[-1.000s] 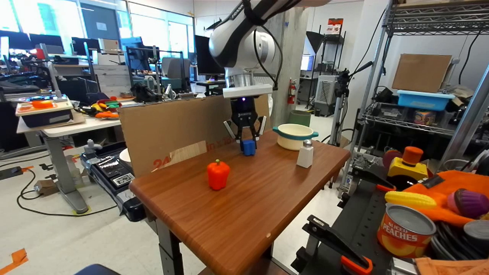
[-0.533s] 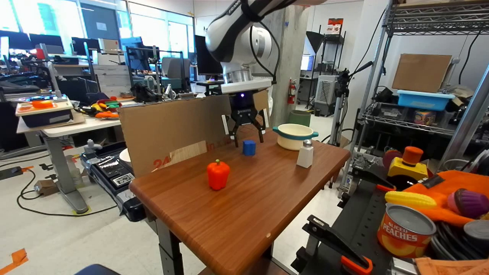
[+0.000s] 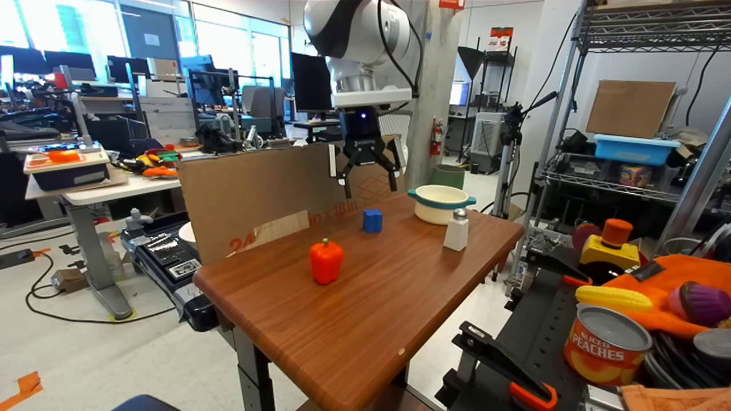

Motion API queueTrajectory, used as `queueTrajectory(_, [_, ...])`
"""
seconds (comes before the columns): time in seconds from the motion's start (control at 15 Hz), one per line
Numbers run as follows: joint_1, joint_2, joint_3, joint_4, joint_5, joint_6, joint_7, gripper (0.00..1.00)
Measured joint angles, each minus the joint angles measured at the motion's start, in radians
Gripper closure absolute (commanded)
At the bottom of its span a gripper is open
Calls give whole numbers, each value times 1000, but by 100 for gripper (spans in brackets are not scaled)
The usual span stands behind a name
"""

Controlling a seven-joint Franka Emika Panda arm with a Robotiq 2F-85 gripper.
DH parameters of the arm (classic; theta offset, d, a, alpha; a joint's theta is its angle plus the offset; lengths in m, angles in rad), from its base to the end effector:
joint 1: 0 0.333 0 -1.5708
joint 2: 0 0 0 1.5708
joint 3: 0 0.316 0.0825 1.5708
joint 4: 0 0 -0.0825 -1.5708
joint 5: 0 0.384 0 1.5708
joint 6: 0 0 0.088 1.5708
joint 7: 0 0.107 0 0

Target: Move the blue block backwards

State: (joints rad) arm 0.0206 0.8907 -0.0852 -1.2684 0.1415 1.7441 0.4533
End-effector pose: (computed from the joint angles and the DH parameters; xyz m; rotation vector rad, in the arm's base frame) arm 0.7007 -0.0198 0.1912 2.9384 -0.8351 -0.6435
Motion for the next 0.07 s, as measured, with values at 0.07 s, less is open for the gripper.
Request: queueTrajectory(0.07, [0, 8, 0, 2, 0, 0, 0, 0])
